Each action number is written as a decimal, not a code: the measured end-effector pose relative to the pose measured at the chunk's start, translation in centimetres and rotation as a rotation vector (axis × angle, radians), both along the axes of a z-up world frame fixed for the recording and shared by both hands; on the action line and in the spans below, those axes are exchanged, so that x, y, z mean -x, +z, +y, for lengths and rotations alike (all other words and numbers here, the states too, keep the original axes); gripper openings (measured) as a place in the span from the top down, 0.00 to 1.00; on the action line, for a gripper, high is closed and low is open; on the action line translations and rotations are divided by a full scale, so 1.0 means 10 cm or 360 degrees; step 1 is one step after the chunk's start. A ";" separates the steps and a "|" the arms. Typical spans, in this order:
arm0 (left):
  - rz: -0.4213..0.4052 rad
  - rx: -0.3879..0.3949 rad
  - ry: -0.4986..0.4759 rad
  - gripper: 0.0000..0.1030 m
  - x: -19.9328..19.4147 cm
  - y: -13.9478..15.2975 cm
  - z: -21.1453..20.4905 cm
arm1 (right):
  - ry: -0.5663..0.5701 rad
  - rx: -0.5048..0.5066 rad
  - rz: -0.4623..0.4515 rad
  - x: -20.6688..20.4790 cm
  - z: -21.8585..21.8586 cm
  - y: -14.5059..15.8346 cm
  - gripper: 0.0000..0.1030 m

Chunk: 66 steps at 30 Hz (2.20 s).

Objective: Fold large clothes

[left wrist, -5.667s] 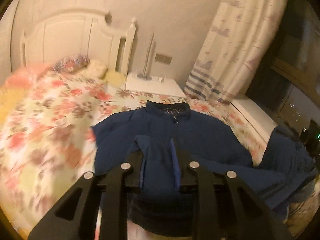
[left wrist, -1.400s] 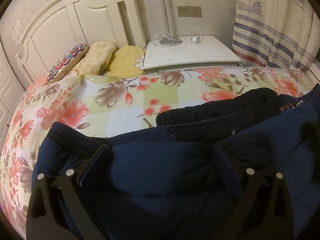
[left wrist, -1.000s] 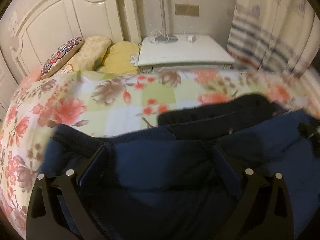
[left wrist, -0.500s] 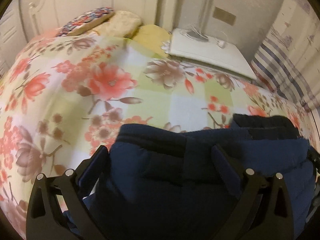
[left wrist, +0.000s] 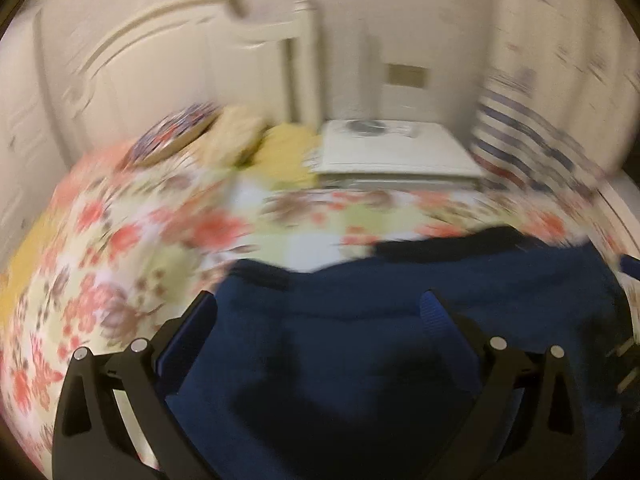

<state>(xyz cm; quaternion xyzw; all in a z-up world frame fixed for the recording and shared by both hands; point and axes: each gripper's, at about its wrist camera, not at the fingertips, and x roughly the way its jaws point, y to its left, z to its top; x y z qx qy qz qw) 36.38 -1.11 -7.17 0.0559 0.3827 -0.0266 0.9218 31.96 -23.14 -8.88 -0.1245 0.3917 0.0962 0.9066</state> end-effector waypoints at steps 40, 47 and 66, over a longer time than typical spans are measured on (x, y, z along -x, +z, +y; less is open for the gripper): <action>0.0039 -0.0177 -0.0097 0.02 0.47 -0.46 -0.38 | 0.0064 0.0121 -0.0067 0.64 0.16 -0.41 0.05; 0.0056 -0.0043 -0.0043 0.02 0.51 -0.41 -0.02 | -0.0021 -0.0121 0.0027 0.68 -0.16 -0.28 0.05; 0.0042 0.0167 0.0330 0.03 0.73 -0.37 0.98 | -0.0480 -0.0389 -0.0013 0.95 -1.09 -0.24 0.05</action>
